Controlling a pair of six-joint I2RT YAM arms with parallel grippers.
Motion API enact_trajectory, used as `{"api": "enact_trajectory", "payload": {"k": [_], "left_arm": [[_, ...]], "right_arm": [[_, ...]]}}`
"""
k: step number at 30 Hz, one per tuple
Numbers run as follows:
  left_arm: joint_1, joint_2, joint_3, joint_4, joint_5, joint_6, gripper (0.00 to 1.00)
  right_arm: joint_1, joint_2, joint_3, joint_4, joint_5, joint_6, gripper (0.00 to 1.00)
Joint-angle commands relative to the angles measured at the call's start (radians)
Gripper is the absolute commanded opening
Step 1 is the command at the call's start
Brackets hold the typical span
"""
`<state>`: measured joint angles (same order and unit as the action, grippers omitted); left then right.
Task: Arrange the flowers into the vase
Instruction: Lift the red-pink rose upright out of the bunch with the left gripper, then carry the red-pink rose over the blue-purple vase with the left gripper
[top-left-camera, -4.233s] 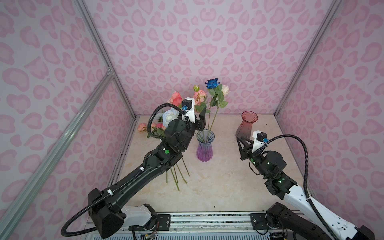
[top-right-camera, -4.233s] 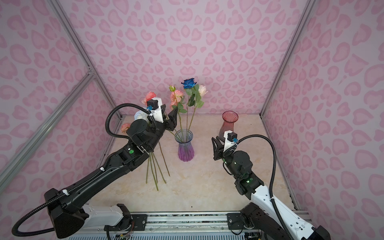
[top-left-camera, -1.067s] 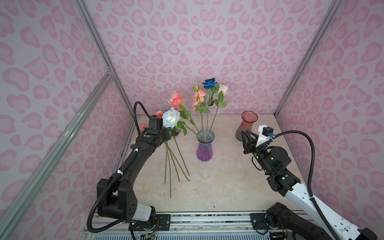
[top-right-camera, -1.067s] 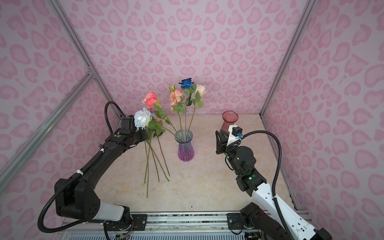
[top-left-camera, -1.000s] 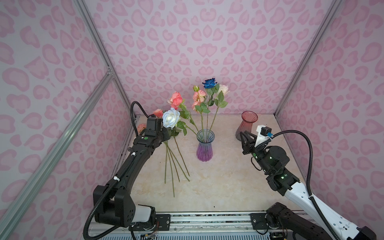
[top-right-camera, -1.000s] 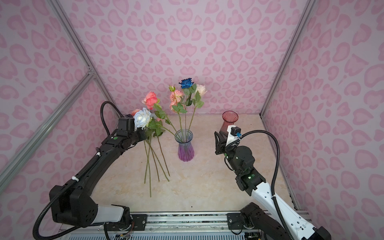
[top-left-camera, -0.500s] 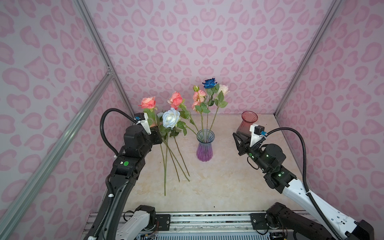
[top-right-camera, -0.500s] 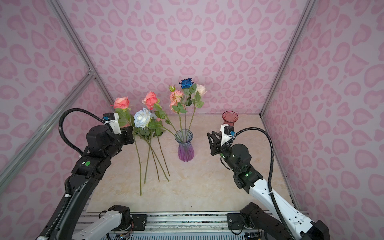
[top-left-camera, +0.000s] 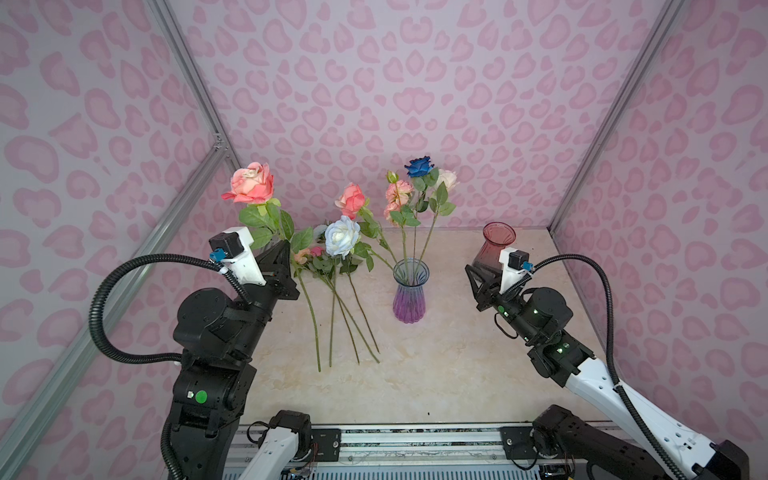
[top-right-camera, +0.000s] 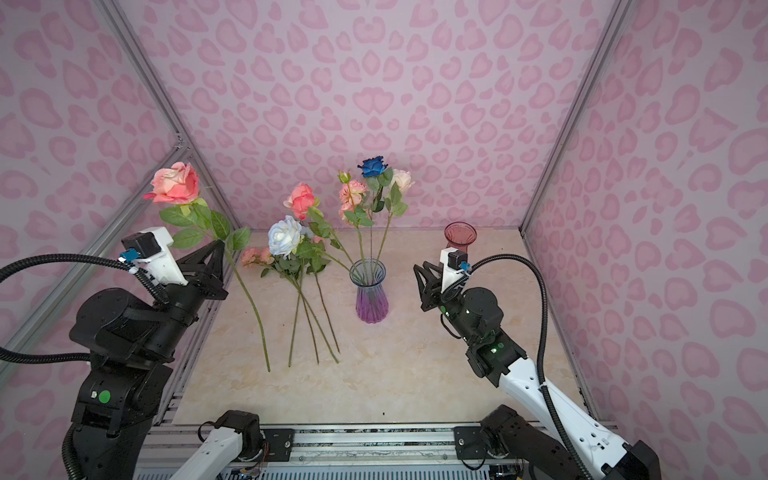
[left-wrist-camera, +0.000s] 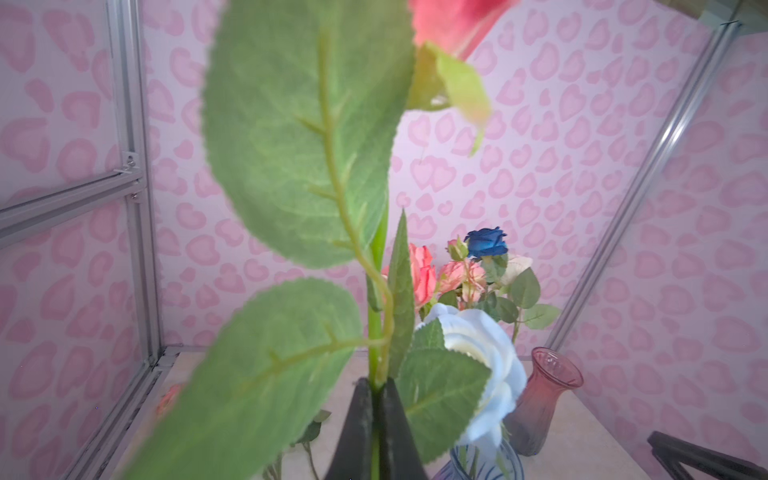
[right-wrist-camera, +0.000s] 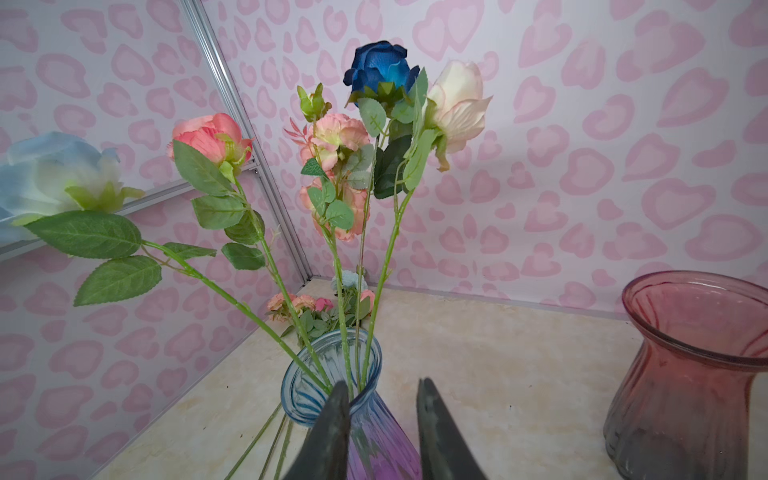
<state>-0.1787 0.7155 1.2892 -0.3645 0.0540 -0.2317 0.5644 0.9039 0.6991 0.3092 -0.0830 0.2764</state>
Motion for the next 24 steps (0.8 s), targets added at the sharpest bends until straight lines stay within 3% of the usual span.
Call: {"api": "enact_trajectory", "payload": {"k": [1, 4, 8, 15, 17, 24], "left_arm": [[0.0, 0.001, 0.075, 0.041, 0.103, -0.008, 0.03], [0.0, 0.009, 0.117, 0.036, 0.194, -0.104, 0.03], [-0.002, 0.009, 0.063, 0.137, 0.314, -0.21, 0.03], [-0.032, 0.064, 0.102, 0.268, 0.397, -0.229, 0.03], [-0.081, 0.099, 0.117, 0.297, 0.384, -0.219, 0.03], [-0.436, 0.284, 0.23, 0.303, 0.173, 0.027, 0.03]], "right_arm": [[0.002, -0.002, -0.008, 0.017, 0.007, -0.002, 0.29], [0.002, 0.002, -0.012, 0.026, 0.008, 0.009, 0.3], [0.004, 0.007, -0.01, 0.034, 0.011, 0.01, 0.29], [0.006, 0.016, -0.01, 0.036, 0.014, 0.018, 0.29], [0.005, 0.019, -0.01, 0.041, 0.018, 0.019, 0.29], [0.004, 0.033, -0.001, 0.042, 0.028, 0.012, 0.29]]}}
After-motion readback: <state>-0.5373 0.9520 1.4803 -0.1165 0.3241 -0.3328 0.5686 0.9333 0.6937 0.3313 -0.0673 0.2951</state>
